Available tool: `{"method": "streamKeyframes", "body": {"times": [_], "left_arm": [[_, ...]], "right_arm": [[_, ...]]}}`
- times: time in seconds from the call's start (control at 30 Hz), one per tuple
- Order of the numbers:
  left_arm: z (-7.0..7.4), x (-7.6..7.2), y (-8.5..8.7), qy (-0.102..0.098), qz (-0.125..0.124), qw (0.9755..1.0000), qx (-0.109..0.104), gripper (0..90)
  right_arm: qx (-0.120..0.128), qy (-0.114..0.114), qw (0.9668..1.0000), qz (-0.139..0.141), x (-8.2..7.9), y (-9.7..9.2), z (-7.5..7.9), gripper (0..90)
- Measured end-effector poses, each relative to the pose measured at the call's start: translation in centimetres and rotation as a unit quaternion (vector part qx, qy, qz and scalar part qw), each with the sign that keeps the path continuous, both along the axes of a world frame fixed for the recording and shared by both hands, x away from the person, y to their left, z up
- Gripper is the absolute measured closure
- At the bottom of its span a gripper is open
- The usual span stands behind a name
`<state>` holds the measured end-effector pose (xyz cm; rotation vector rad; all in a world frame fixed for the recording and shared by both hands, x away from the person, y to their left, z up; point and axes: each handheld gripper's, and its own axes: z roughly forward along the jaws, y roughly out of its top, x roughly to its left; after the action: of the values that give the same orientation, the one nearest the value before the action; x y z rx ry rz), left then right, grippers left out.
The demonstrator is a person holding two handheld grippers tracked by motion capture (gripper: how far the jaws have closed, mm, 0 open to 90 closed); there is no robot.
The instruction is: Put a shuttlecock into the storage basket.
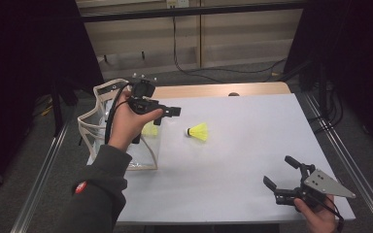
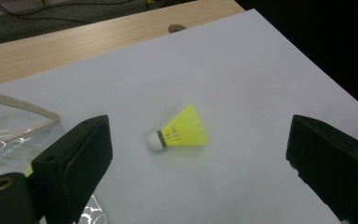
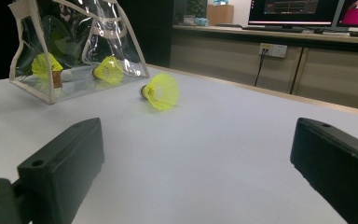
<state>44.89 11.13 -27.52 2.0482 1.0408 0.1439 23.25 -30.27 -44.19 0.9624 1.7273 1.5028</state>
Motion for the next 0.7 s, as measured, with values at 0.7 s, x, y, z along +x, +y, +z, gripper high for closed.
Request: {"method": "streamKeyframes", "body": {"times": [0.7], "left_arm": [[-1.5, -0.2, -1.3, -0.003, -0.009, 1.0, 0.004, 4.8]], "right_arm": [[-0.001, -0.001, 1.0, 0.001, 0.0, 0.0, 0.0, 2.5]]}}
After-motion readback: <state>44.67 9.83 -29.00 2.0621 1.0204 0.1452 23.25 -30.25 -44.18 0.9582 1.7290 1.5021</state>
